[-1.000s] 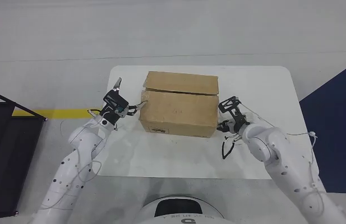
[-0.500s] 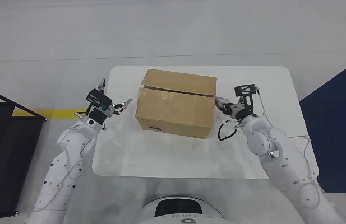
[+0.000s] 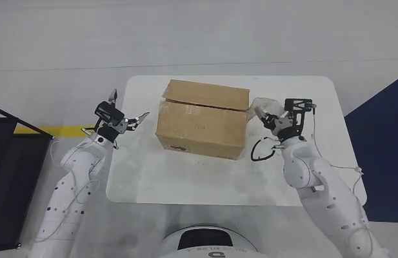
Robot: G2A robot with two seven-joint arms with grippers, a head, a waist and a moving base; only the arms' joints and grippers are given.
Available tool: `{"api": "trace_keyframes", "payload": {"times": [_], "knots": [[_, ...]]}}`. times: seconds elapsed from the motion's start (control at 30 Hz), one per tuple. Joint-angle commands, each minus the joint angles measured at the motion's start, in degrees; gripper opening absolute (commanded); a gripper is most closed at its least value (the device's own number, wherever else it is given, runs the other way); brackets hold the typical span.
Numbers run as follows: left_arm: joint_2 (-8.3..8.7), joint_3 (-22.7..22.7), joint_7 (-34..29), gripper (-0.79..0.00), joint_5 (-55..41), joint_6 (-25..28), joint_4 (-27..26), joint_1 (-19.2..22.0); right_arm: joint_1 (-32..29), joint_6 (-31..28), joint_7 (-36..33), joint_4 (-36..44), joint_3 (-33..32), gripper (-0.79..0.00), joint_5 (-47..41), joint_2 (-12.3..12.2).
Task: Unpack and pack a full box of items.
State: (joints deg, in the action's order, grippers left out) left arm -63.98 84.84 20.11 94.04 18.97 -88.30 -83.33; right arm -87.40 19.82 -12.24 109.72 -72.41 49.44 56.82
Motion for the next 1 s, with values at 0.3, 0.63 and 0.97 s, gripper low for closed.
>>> {"api": "trace_keyframes", "payload": {"times": [0.3,0.63,0.97], "knots": [[0.02,-1.0,2.4,0.0,2.8,-1.9,2.9,0.7,5.5,10.4,-8.7,0.2,6.0,0.0,7.8,1.8],[0.18,-0.9,2.3,0.0,-4.2,6.6,-6.8,2.6,3.7,11.2,-9.0,0.9,3.6,0.0,7.4,2.5],[-3.09,-16.1,-2.1,0.0,1.7,-5.8,10.8,18.9,0.2,14.4,-8.1,3.7,1.8,0.0,9.7,3.1]]}}
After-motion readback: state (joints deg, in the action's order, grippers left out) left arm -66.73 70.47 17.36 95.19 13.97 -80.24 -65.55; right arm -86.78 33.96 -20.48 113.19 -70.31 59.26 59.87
